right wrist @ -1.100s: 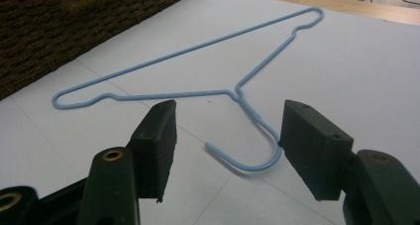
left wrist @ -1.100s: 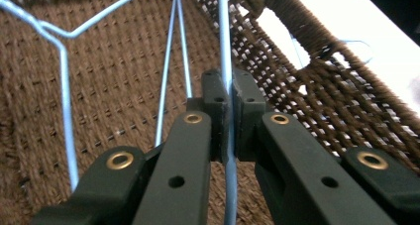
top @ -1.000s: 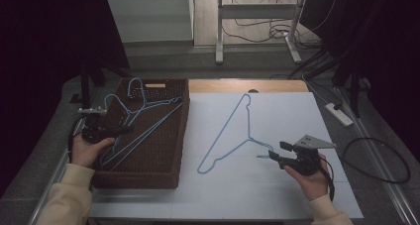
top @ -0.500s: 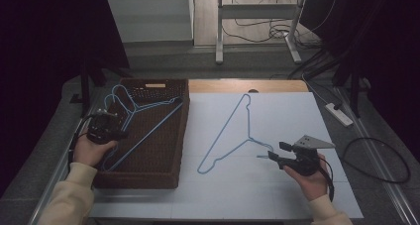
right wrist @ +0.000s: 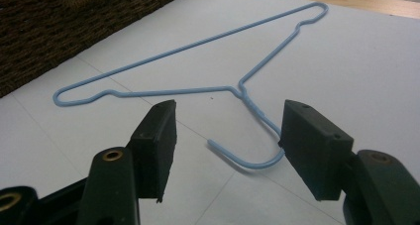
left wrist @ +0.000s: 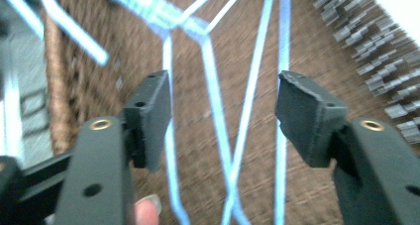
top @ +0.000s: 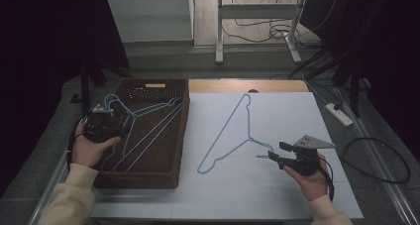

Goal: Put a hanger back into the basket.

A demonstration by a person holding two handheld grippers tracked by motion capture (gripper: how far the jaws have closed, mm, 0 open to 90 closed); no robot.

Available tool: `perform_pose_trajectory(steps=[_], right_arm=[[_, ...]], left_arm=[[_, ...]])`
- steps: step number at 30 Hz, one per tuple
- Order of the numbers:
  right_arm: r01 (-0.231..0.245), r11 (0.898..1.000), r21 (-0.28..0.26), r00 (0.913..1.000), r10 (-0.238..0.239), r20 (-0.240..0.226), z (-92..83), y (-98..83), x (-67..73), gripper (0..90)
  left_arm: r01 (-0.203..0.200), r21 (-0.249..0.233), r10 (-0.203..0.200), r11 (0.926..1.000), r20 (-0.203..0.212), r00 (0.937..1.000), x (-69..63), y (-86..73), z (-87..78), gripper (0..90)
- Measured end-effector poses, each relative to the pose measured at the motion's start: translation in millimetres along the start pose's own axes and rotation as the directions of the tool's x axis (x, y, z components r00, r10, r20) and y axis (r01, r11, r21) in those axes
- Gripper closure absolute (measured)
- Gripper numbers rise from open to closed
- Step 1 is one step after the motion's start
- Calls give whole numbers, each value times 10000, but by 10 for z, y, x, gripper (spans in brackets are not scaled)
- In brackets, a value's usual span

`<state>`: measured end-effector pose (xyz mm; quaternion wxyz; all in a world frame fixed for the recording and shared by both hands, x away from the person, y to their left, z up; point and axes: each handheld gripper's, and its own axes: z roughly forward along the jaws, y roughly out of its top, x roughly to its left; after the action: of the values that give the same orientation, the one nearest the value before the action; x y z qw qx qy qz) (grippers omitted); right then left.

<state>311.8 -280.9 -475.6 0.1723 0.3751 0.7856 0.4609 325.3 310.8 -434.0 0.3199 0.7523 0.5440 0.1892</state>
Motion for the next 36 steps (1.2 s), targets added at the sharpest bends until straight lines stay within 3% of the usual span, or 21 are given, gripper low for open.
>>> perform_pose_trajectory(steps=[6,11,14,18,20,25,26,32,36], right_arm=[[16,10000,-22,10000,-16,10,-3,3,7,400],[28,10000,-29,10000,-28,31,-7,4,8,401],[34,10000,-26,10000,-34,17,-12,6,8,401],[44,10000,-30,10000,-44,8,-11,8,8,401],[40,10000,-43,10000,-40,4,-15,9,7,401],[23,10000,-70,10000,-23,15,-22,10,2,401],[25,10000,-73,10000,-25,15,-22,10,2,400],[40,10000,-70,10000,-40,9,-19,14,2,400],[27,10000,-72,10000,-27,-1,-12,13,3,401]], left_arm=[[-310,-1282,450,9913,1075,9932,-179,25,-225,333],[-491,-1884,795,9809,1577,9843,-319,13,-326,323],[-528,-2084,942,9766,1938,9765,-432,-9,-365,312],[-634,-2224,1108,9729,2077,9719,-529,-21,-374,308],[-595,-2399,1181,9690,2379,9641,-617,-31,-370,306],[-563,-2679,1301,9618,2663,9551,-782,-50,-347,305],[-570,-2761,1371,9595,2804,9501,-857,-57,-329,305],[-737,-2715,1597,9596,3101,9372,-1070,-77,-222,305],[-808,-2654,1650,9608,3127,9354,-1139,-80,-159,305]])
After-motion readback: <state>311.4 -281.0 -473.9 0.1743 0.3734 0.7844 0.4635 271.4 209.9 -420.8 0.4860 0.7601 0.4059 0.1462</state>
